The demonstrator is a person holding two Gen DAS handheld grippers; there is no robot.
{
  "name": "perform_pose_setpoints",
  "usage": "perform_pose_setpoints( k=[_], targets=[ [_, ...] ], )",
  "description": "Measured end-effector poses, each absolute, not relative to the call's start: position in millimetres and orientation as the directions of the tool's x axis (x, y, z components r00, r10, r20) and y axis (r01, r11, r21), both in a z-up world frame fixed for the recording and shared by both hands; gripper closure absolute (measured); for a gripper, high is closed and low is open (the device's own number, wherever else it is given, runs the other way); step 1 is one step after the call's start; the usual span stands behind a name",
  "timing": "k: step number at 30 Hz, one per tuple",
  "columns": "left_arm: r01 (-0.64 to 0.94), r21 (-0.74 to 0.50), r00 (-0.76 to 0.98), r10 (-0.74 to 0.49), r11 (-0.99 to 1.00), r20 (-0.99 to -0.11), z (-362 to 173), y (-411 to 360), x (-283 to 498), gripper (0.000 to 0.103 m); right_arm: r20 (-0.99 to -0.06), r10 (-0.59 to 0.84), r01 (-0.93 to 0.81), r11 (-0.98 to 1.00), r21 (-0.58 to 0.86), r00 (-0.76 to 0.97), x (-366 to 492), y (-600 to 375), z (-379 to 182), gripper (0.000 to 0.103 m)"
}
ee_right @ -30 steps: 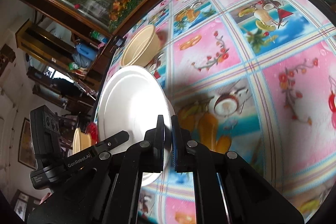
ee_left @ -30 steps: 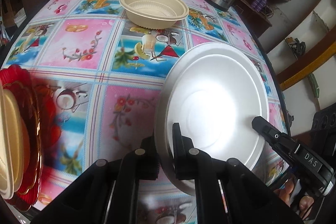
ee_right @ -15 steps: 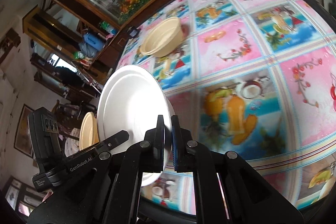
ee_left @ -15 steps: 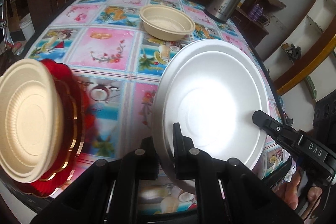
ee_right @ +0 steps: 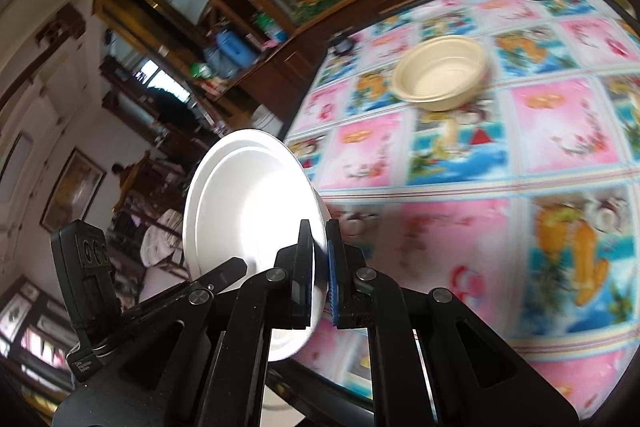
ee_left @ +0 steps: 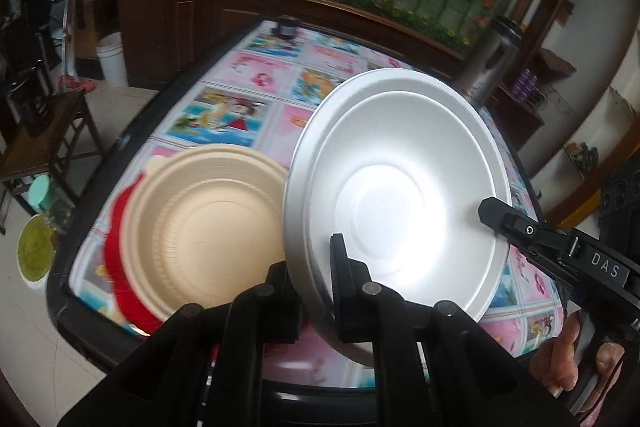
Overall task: Organize plates and bowls
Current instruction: 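Carry the white foam bowl over the red plate stack with both tools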
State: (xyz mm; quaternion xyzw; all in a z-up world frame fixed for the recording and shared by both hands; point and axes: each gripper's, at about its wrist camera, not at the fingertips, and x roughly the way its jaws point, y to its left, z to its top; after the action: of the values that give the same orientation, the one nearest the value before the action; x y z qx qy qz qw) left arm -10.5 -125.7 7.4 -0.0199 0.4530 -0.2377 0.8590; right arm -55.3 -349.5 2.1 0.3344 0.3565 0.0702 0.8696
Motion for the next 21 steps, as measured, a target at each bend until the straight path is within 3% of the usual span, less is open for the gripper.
perform_pose_setpoints(
  k=[21],
  targets=[
    [0.232, -0.242, 0.501, -0.329, 0.942, -0.801, -9, -61, 13, 0.092, -0.615, 0.464, 0.027, 0.784, 0.62, 0.638, 10, -278, -12, 0.097]
  ],
)
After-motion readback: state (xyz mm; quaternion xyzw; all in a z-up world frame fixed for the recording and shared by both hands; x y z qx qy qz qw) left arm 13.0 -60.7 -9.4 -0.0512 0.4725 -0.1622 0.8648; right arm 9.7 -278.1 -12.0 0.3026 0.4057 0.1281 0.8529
